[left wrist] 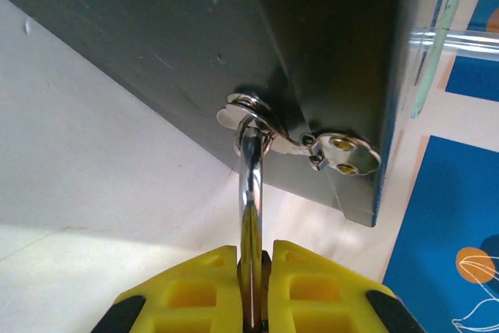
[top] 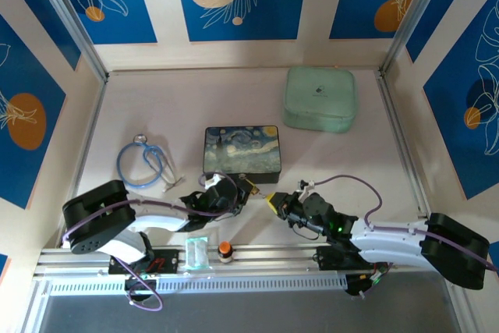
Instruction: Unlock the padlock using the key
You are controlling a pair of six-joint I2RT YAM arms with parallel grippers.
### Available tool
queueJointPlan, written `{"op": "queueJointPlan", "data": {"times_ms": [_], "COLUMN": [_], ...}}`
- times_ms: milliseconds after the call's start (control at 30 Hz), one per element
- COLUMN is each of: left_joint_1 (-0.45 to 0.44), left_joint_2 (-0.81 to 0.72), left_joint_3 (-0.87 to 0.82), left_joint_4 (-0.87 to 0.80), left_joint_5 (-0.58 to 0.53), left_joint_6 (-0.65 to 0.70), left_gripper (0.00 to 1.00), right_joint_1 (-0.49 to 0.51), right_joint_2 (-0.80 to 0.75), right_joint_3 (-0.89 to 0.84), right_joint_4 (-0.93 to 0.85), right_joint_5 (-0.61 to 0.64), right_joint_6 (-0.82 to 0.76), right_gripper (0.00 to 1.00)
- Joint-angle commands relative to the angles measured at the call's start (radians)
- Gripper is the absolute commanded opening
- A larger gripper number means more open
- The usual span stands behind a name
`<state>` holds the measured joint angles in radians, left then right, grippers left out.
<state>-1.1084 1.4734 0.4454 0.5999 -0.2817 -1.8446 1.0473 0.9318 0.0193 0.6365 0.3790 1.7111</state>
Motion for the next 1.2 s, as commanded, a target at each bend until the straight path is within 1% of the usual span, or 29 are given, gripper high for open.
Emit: {"op": "queueJointPlan", "data": {"times_ms": [0,100,167,300,367,433,533,633,733,867,1167], "left_joint_1": [0.001,0.001,0.001,0.004,0.003,0.002,0.002,0.002,0.002,0.002,0.002], "left_joint_2": [0.009,0.011,0.014,0.027,0.026,0.030,0.046,0.046,0.059,0.069,0.086], "left_joint_3": [-0.007,0.002,0.003,-0.012,-0.003,0.003,0.002,0.010,0.006,-0.001,0.011], "left_joint_4": [0.109,0.111,0.108,0.168,0.147,0.136,0.171,0.155,0.187,0.214,0.241], "left_joint_5": [-0.024,-0.026,-0.031,-0.056,-0.046,-0.037,-0.041,-0.044,-0.051,-0.069,-0.073], "left_joint_6": [-0.041,-0.048,-0.055,-0.067,-0.065,-0.072,-0.076,-0.076,-0.081,-0.086,-0.084], "left_gripper": [0.00,0.00,0.00,0.00,0.00,0.00,0.00,0.00,0.00,0.00,0.00], "right_joint_1": [0.009,0.000,-0.011,-0.043,-0.053,-0.055,-0.060,-0.063,-0.065,-0.060,-0.062], "right_joint_2": [0.008,-0.001,-0.007,0.004,0.013,0.009,0.006,0.006,0.009,0.015,0.023], "right_joint_3": [-0.003,-0.004,0.007,0.013,0.010,0.013,0.014,0.020,0.024,0.024,0.019], "right_joint_4": [0.041,0.052,0.037,0.046,0.074,0.078,0.078,0.079,0.070,0.063,0.080], "right_joint_5": [0.061,0.074,0.059,0.025,0.019,0.019,0.016,0.007,0.000,0.002,-0.001], "right_joint_6": [0.041,0.029,0.021,0.015,0.003,-0.010,-0.018,-0.026,-0.028,-0.018,-0.011], "right_gripper": [0.00,0.00,0.00,0.00,0.00,0.00,0.00,0.00,0.00,0.00,0.00]}}
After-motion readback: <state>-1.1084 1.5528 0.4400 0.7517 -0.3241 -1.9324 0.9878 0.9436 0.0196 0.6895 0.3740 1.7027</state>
